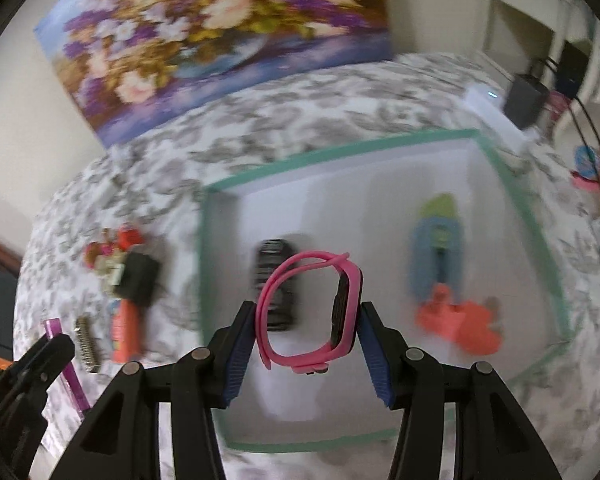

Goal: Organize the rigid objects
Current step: 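Carry the lighter and watch into the tray and release both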

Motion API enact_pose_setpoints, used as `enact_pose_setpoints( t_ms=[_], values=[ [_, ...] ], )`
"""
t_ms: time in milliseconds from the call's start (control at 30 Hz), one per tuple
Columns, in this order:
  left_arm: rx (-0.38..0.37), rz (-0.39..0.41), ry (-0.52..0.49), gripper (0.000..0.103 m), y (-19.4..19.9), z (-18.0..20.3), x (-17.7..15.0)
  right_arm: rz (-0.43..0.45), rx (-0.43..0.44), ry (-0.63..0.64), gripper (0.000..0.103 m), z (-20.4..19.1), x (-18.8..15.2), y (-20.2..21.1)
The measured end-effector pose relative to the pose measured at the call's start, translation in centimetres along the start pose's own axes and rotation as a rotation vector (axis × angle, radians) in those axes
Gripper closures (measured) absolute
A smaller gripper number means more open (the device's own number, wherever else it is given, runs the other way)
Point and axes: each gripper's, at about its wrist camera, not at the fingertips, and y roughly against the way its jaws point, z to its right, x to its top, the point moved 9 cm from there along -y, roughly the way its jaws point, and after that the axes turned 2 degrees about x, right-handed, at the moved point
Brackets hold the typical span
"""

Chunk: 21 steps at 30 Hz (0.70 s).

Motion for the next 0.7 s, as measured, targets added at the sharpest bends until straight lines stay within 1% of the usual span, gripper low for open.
enact_pose_setpoints(
  t_ms=[67, 167, 333, 533, 700],
  values=[
    [-0.035, -0.010, -0.034, 0.083, -0.3, 2.2, -0.4, -0.007, -0.012, -0.022, 0.049, 1.7, -0.2, 0.0],
    [-0.067, -0.027, -0.084, 0.083, -0.7, 4.8, -1.0, -0.011, -0.024, -0.042, 0.049, 3.4, -0.3, 0.1],
    [-0.124, -0.064, -0.144, 0.083, -1.7, 8.2, -2.3, -0.019, -0.025, -0.058, 0.049, 4.6, -0.5, 0.1],
    [-0.136, -0.106, -0.170, 0.083, -3.6, 9.9, -3.1, -0.034, -0.028, -0.044, 0.049, 4.3, -0.9, -0.3],
    [-0.155, -0.119, -0.166, 0.083, -4.3, 10.4, -3.3, -0.046, -0.024, -0.025, 0.049, 3.9, -1.2, -0.6]
  ],
)
